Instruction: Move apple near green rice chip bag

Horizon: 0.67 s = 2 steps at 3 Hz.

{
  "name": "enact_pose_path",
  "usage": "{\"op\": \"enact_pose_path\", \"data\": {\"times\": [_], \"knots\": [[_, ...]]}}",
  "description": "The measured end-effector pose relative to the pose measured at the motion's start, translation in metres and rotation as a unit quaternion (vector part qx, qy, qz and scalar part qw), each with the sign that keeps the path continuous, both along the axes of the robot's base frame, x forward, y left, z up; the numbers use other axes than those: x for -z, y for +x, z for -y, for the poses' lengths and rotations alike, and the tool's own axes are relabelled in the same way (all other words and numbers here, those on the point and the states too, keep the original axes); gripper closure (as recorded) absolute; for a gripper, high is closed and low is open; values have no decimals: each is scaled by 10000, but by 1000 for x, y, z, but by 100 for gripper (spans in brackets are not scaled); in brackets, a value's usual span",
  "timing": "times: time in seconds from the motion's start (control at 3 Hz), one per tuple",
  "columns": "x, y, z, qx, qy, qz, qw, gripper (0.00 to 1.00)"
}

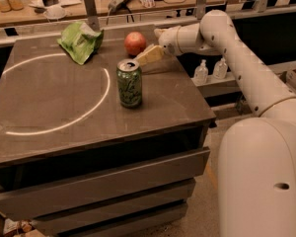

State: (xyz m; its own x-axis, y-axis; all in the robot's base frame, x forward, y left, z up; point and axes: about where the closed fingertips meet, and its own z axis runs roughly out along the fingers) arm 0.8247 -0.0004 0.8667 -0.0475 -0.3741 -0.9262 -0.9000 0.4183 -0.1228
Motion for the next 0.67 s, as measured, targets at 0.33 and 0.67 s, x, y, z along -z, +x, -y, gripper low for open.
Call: {"op": "enact_pose_path", "data": {"times": [0.33, 0.67], "knots": [[2, 15, -18, -1, 120, 29, 9999, 0], [5, 25, -31, -64, 162, 8, 9998, 18]]}}
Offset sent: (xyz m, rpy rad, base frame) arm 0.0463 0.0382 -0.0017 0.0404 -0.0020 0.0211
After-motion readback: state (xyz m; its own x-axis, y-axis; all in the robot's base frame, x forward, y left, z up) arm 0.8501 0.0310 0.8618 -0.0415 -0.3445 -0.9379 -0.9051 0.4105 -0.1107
